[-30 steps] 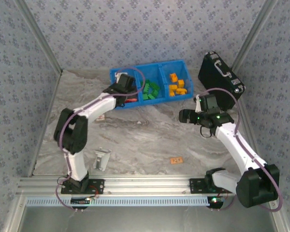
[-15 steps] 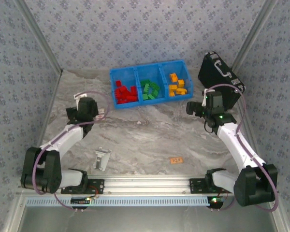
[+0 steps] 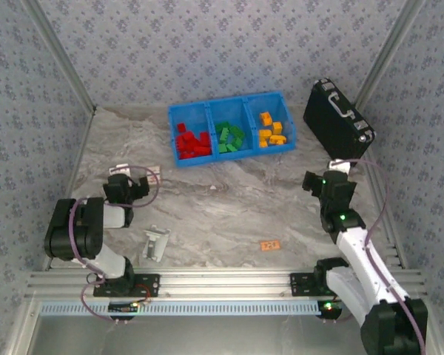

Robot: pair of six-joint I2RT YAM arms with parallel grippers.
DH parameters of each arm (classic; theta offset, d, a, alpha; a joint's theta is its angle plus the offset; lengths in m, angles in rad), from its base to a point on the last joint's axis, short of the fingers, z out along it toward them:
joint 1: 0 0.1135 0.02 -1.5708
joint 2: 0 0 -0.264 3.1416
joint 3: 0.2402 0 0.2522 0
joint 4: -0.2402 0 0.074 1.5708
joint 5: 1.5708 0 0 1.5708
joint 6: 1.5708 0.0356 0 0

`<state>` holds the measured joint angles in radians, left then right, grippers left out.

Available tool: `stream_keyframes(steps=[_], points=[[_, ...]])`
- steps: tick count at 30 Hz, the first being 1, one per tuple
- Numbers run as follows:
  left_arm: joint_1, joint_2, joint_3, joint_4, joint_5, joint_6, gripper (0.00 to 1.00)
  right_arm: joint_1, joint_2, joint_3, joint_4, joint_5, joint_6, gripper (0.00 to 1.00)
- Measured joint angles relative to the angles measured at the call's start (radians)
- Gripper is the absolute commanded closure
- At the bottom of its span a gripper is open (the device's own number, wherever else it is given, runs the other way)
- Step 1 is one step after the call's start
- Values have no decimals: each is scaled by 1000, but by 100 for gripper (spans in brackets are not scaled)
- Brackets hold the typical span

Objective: Sort the legos into containers by color
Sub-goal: Reset both arms

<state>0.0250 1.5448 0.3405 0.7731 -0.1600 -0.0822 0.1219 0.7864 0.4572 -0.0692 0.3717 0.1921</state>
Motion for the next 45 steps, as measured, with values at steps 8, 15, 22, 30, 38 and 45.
stream_keyframes(steps=[8, 15, 22, 30, 38, 45], points=[[29, 0, 24, 54, 97, 0, 0, -30, 25, -180, 270, 6, -45, 1], [13, 0, 37, 42, 108, 16, 0, -39, 260, -225, 554, -42, -126, 1], [-12, 0, 54, 37, 107, 38, 0, -40, 550, -136, 732, -78, -208, 1], [-12, 0, 54, 35, 107, 41, 0, -89, 688, -50, 771, -184, -237, 1], [-12, 0, 55, 34, 108, 41, 0, -163, 720, -51, 802, -332, -230, 1], [-12, 0, 55, 34, 108, 41, 0, -160, 720, -51, 828, -360, -230, 1]])
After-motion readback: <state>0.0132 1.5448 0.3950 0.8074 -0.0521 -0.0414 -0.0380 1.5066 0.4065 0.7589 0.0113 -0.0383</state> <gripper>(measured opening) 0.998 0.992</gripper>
